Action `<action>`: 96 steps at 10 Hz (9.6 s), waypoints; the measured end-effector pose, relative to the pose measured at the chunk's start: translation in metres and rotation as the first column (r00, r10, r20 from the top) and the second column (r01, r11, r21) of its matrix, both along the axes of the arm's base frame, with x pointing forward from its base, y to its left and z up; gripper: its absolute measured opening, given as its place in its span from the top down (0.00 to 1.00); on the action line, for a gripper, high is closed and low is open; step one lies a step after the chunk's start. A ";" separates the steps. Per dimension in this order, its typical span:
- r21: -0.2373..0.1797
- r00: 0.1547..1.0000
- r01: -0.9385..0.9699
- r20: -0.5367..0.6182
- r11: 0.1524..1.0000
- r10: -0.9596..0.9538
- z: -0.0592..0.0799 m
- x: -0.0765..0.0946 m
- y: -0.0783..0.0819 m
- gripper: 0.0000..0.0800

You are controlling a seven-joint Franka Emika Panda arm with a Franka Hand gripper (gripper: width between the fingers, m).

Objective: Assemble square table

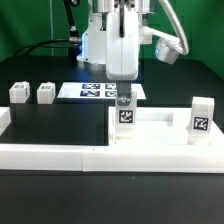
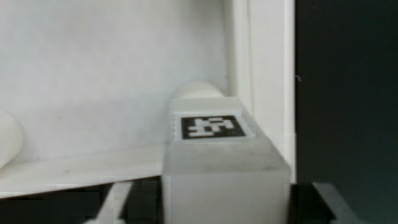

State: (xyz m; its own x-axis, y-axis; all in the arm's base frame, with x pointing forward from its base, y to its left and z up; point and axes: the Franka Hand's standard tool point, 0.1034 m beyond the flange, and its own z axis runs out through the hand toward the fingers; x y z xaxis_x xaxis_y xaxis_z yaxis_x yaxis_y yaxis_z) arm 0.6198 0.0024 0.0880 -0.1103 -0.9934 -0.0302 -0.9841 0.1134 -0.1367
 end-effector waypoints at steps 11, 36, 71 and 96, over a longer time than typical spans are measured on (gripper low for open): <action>-0.074 0.625 -0.781 -0.067 0.621 0.778 0.002 0.000 0.008 0.19; 0.081 0.769 -0.635 -0.034 0.768 0.639 -0.005 0.001 -0.001 0.64; 0.117 0.999 0.021 -0.032 0.993 -0.017 -0.018 0.002 0.002 0.64; 0.138 0.997 0.068 -0.031 0.988 -0.064 -0.020 0.002 0.005 0.63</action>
Offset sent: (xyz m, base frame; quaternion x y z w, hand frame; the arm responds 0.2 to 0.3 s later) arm -0.0012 0.0050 0.0105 -0.0828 -0.0323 -0.3821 0.9198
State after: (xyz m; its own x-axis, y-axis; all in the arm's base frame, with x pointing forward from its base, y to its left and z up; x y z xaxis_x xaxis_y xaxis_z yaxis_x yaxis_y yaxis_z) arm 0.6218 0.0076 0.0683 -0.1780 -0.9703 -0.1636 -0.9769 0.1942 -0.0890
